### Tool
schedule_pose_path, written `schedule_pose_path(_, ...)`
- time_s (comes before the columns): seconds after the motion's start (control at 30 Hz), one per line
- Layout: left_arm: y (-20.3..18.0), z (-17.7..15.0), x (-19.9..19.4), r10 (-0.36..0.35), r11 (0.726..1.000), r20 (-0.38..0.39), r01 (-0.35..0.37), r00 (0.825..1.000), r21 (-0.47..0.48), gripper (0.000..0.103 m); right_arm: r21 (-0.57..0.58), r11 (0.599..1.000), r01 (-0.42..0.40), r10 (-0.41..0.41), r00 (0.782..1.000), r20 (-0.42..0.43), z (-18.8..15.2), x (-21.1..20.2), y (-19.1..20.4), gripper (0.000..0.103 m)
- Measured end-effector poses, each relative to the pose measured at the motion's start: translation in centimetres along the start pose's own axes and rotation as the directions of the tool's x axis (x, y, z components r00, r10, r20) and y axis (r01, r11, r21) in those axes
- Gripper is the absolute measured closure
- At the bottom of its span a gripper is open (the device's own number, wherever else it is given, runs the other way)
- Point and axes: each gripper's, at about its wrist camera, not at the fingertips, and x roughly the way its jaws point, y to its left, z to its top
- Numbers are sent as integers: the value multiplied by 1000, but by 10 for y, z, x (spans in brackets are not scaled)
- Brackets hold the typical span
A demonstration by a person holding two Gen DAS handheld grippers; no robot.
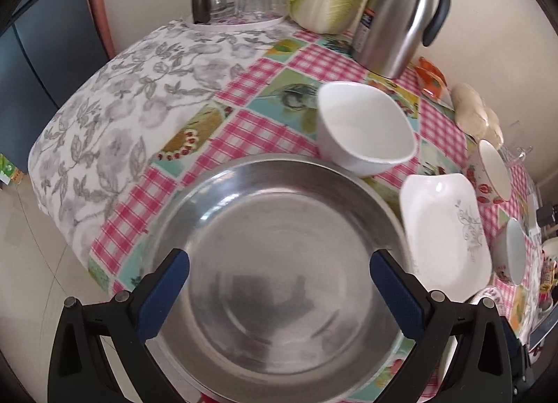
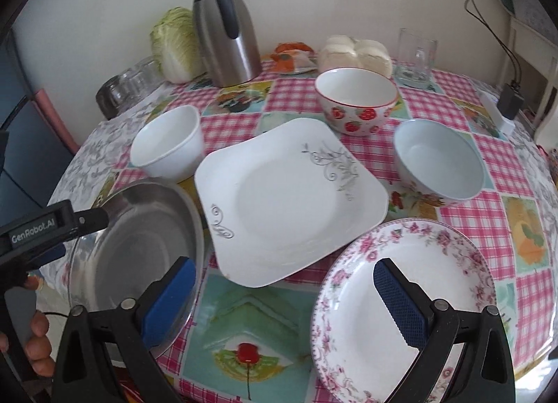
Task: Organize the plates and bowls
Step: 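Close the left and right grippers on the rim of the steel basin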
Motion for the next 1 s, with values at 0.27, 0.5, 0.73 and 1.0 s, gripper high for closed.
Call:
schedule_pose_path(0.27,45,-6,11,5,1000,9,-5,1000,-22,0,-130,988,-81,74,996,-57,-7,12,36,0)
schedule_pose_path(0.5,64,-15,20,-21,999,27,22,999,-43,0,-158,979,-125,107,987,-117,-12,26,45,3)
schedule_pose_path(0.73,78,-17,29,-47,996,18,48,999,-80,0,-166,971,-171,146,977,-152,-15,33,51,14)
schedule_pose_path(1.0,86,-18,34,-30,995,9,31,999,-92,1,-181,957,-224,188,962,-200,-18,42,59,35)
